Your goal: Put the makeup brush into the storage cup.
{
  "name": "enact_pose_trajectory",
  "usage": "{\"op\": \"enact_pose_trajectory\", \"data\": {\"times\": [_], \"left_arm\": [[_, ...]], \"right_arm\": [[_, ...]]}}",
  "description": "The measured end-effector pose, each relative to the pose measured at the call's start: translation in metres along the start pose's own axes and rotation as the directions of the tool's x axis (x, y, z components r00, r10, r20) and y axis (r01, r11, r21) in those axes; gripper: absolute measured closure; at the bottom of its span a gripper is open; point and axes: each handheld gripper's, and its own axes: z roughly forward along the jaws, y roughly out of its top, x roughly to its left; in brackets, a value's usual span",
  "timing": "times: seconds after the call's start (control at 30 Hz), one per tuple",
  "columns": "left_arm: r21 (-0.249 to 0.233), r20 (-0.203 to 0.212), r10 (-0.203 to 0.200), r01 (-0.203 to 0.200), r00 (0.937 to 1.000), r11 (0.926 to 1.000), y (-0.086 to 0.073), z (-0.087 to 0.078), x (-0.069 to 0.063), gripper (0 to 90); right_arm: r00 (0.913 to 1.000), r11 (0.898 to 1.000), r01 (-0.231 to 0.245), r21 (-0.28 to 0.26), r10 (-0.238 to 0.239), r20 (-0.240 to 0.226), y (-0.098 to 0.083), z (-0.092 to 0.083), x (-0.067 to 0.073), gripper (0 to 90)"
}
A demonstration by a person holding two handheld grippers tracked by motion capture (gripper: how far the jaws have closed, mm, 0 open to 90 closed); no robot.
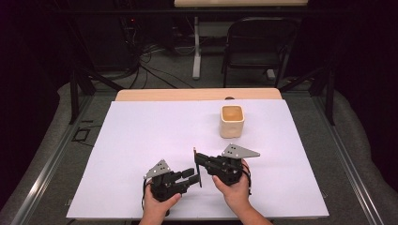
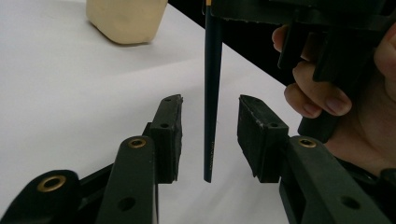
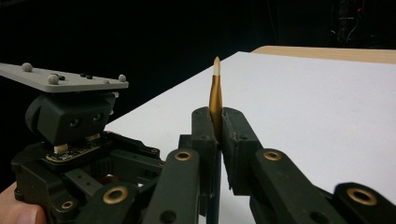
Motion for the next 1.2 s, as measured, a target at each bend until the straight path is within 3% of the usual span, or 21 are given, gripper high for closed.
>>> {"op": "enact_pose_trajectory", "data": {"times": [0.27,0.73,1.2], "left_arm": [[-0.002,-0.016,-0.022,0.022,0.9996,0.9998,-0.0019,0.0004,0.0027,69.5],[0.014,0.024,-0.024,0.024,0.9994,0.9996,-0.0036,0.0035,0.0004,78.2],[0.020,0.026,-0.028,0.027,0.9993,0.9994,-0.0043,0.0052,0.0009,78.4]], "right_arm": [[1.0000,1.000,0.004,0.007,-0.004,-0.004,-0.0009,0.0011,0.0013,83.9],[0.9999,1.000,0.011,0.004,-0.011,-0.010,-0.0006,0.0012,0.0038,83.9],[0.9996,1.000,0.015,0.009,-0.015,-0.024,-0.0004,0.0020,0.0068,83.9]]}}
